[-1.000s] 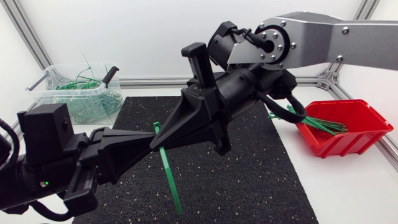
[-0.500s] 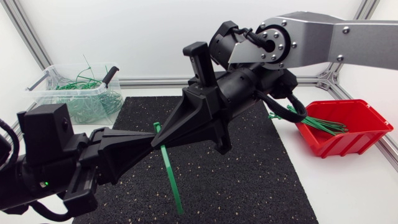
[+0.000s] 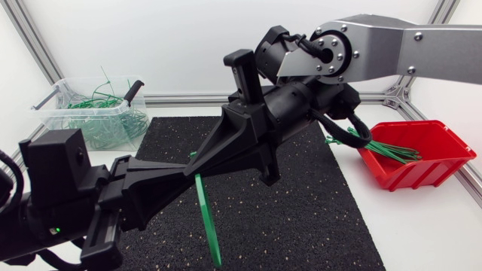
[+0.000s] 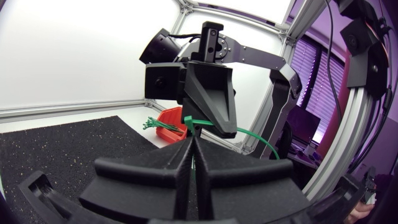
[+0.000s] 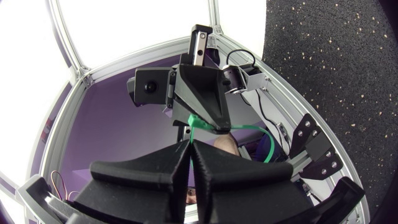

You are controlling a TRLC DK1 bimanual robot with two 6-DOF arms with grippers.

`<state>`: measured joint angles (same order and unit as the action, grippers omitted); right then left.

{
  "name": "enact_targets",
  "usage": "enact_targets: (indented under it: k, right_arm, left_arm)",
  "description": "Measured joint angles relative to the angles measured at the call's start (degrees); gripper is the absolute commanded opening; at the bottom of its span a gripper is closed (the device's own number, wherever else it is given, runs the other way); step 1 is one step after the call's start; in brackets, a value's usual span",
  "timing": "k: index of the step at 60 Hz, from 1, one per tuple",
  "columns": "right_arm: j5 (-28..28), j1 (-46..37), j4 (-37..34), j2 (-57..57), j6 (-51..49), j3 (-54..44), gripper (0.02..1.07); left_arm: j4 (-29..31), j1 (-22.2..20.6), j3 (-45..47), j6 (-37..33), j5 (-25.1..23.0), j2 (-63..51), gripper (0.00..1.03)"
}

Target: Take a green cable tie from the red box, thread the tail through the head to close it, then place it in the transparent bin on the left.

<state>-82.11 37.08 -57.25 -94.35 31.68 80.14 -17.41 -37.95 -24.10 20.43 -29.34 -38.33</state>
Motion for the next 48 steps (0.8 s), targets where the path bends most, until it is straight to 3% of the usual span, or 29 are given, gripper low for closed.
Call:
enact_targets:
  k: [7, 32, 48]
  right_arm:
    - [-0.39, 0.17, -0.22, -1.29, 0.00, 0.02, 0.12]
    - [-2.32, -2.23, -0.50, -2.10, -0.02, 0.04, 0.14]
    - [-2.27, -1.92, -1.31, -2.10, -0.22, 0.04, 0.38]
  left_arm:
    - [0.48, -1.90, 0.00, -1.68, 1.92, 0.00, 0.03]
    - [2.60, -1.99, 0.00, -2.49, 2.91, 2.19, 0.03]
    - [2.58, -1.99, 0.00, -2.49, 3.08, 2.19, 0.03]
